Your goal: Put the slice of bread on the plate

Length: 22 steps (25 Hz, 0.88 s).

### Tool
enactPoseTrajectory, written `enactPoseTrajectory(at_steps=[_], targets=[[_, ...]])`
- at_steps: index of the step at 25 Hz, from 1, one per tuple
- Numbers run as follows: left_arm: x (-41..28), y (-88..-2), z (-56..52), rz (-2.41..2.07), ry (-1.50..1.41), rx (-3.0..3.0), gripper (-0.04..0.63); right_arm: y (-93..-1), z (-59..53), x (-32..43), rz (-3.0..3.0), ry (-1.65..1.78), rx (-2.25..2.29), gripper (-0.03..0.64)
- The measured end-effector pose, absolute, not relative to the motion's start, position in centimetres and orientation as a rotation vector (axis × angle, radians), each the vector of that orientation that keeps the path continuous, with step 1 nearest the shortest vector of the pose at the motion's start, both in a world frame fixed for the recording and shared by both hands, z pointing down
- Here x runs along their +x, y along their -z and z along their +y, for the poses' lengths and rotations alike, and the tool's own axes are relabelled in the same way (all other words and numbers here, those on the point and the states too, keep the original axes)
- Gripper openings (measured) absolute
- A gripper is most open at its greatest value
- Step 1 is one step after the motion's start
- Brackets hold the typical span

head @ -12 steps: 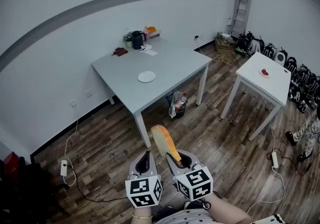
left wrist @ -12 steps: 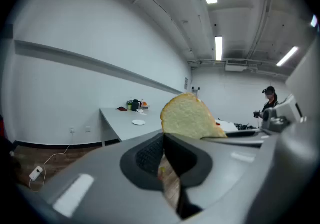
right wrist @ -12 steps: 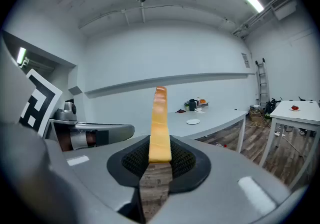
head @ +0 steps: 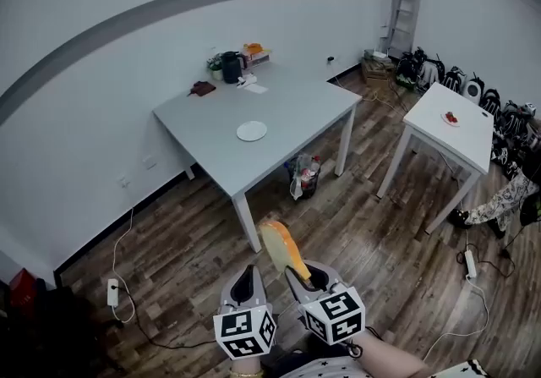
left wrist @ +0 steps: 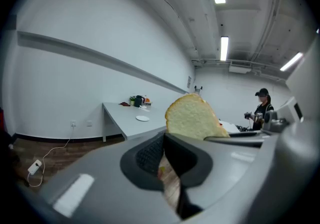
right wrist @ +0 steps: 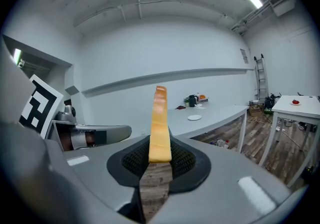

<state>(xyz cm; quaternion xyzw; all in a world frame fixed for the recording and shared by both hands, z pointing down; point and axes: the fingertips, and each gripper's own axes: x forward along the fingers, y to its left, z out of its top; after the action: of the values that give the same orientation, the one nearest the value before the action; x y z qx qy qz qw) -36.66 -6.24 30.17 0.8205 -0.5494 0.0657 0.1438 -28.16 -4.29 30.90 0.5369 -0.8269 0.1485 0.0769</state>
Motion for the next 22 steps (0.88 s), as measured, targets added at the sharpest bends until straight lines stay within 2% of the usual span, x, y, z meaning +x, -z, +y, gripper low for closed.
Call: enactPoseTrajectory(at_steps=[9,22], targets=[[-35.8,-31.1,-13.2,-1.591,-0.237,2.37,0.008,-31.8,-12.0,-27.4,-2.496,-0.47,1.603,0.084],[-30.8,-28.9,-33.1,-1.66,-0.154,2.331,0.008,-29.1,-32.2,-21.1,-2.539,-0.402,1.567,0.084]])
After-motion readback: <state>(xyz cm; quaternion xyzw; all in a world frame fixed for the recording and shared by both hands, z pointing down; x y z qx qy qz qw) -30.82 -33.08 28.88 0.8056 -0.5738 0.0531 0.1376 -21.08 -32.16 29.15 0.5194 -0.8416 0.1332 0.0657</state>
